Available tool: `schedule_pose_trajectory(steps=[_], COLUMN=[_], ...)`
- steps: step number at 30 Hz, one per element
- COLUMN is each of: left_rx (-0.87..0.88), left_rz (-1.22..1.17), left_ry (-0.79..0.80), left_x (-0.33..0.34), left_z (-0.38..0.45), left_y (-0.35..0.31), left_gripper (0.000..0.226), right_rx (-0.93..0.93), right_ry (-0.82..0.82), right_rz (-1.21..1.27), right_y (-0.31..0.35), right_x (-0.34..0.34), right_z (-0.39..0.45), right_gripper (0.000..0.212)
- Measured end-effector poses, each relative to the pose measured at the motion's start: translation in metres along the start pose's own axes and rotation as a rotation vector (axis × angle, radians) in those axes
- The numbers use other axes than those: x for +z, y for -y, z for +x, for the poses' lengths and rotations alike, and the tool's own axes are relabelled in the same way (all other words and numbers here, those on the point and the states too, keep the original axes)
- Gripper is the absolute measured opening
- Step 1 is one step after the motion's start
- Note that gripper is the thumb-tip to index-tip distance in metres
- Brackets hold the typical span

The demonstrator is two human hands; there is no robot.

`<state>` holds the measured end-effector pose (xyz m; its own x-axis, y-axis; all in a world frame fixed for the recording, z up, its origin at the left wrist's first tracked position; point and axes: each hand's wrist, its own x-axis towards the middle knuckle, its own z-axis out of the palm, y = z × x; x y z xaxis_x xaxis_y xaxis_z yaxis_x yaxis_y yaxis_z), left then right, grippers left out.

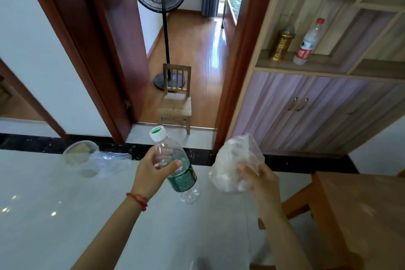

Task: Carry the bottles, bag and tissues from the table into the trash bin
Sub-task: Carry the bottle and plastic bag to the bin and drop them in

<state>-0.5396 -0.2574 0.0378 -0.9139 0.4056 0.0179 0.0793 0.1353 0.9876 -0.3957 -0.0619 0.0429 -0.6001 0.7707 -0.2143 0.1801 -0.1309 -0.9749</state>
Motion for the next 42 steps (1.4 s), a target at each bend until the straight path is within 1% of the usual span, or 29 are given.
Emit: schedule_pose_trajectory(steps=[5,7,10,15,16,20,24,26,30,33,36,38,40,42], left_rx=[-0.019,-0.026,-0.033,-0.029,-0.027,-0.019,-0.043,-0.036,-0.007,0.007,-0.017,0.017,-0.013,-0.061], left_rz=[0.003,0.000,0.003,0.009,0.004,0.008,0.000,0.014,0.073,0.090,0.100,0.098,0.155,0.228], left_ry=[0.015,0.011,0.025,0.094,0.115,0.200,0.292,0.333,0.408,0.458,0.527,0.566,0.587,0.660], left_x=[0.021,0.026,0.033,0.045,0.048,0.059,0.072,0.083,0.112,0.138,0.167,0.192,0.222,0.240], left_z=[0.057,0.081,0.121,0.202,0.220,0.289,0.351,0.380,0.418,0.437,0.451,0.459,0.462,0.471], left_y=[-0.007,-0.005,0.001,0.012,0.014,0.012,0.010,0.013,0.015,0.012,0.014,0.013,0.007,0.035], left_gripper=[0.042,0.049,0.053,0.067,0.065,0.041,0.046,0.040,0.038,0.038,0.044,0.046,0.042,0.038], right_rx=[0.000,0.004,0.017,0.048,0.049,0.076,0.087,0.070,0.047,0.060,0.083,0.082,0.075,0.075], right_ry=[0.008,0.001,-0.010,-0.071,-0.089,-0.175,-0.255,-0.287,-0.319,-0.353,-0.401,-0.442,-0.480,-0.546], right_rz=[0.027,0.050,0.064,0.065,0.068,0.046,0.031,0.015,-0.043,-0.017,0.024,0.062,0.066,0.098], right_y=[0.015,0.021,0.028,0.032,0.034,0.041,0.049,0.054,0.055,0.053,0.051,0.051,0.052,0.054], right_x=[0.007,0.013,0.024,0.050,0.056,0.078,0.095,0.099,0.093,0.082,0.063,0.047,0.030,0.011], right_z=[0.058,0.080,0.111,0.175,0.189,0.240,0.287,0.307,0.335,0.354,0.371,0.377,0.380,0.379], right_gripper=[0.013,0.014,0.014,0.014,0.014,0.007,0.003,0.003,0.004,0.006,0.005,0.008,0.010,0.015])
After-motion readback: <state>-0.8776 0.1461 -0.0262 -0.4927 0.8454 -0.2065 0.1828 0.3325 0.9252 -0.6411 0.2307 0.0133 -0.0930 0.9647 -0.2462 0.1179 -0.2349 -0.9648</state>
